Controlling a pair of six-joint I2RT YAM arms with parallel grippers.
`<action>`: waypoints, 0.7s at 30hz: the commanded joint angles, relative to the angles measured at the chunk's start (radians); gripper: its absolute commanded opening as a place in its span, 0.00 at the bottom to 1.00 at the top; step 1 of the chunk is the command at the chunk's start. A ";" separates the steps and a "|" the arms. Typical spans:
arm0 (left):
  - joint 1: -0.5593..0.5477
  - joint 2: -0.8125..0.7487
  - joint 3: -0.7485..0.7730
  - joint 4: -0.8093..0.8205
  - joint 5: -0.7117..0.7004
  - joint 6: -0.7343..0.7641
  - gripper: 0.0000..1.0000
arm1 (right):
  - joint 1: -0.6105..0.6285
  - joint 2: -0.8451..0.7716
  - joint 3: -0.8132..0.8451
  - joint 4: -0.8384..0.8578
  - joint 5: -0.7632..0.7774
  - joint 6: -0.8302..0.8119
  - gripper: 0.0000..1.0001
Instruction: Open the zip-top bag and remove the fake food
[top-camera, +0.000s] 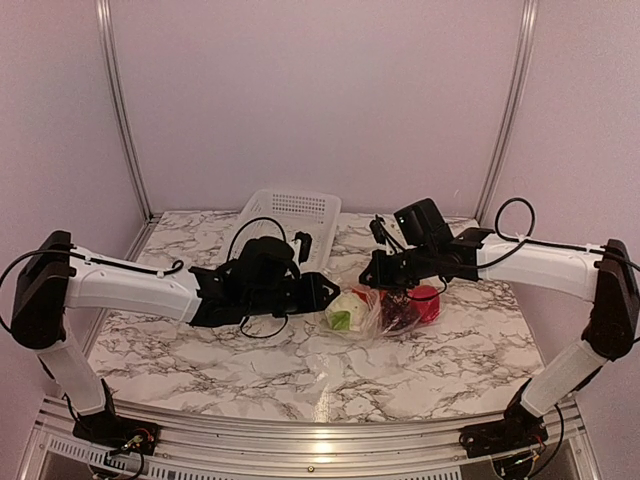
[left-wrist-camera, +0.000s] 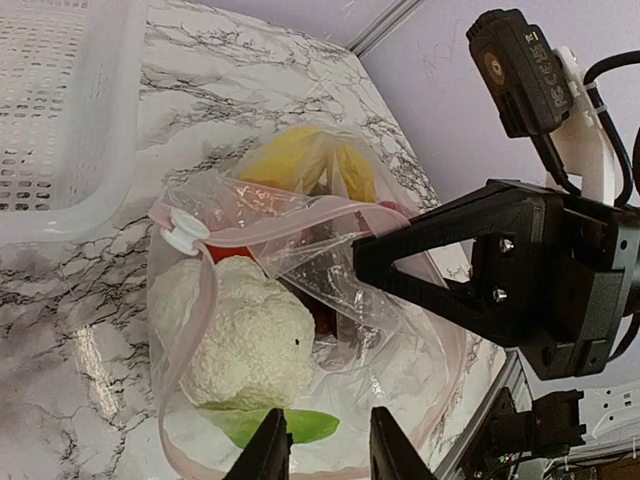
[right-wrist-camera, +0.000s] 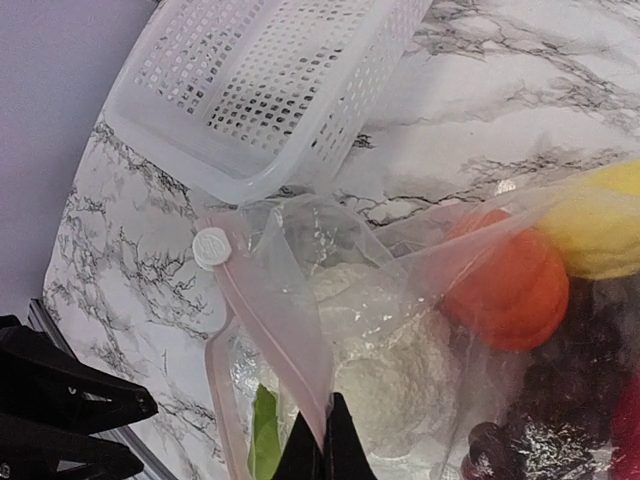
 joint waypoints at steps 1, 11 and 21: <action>-0.006 0.084 0.075 0.002 0.040 -0.026 0.30 | -0.002 0.020 0.011 0.038 -0.036 -0.005 0.00; -0.006 0.117 0.067 -0.105 -0.037 -0.217 0.59 | -0.003 0.019 0.019 0.024 -0.001 -0.009 0.00; 0.000 0.236 0.170 -0.217 -0.035 -0.276 0.65 | -0.003 0.023 0.022 0.029 -0.014 -0.012 0.00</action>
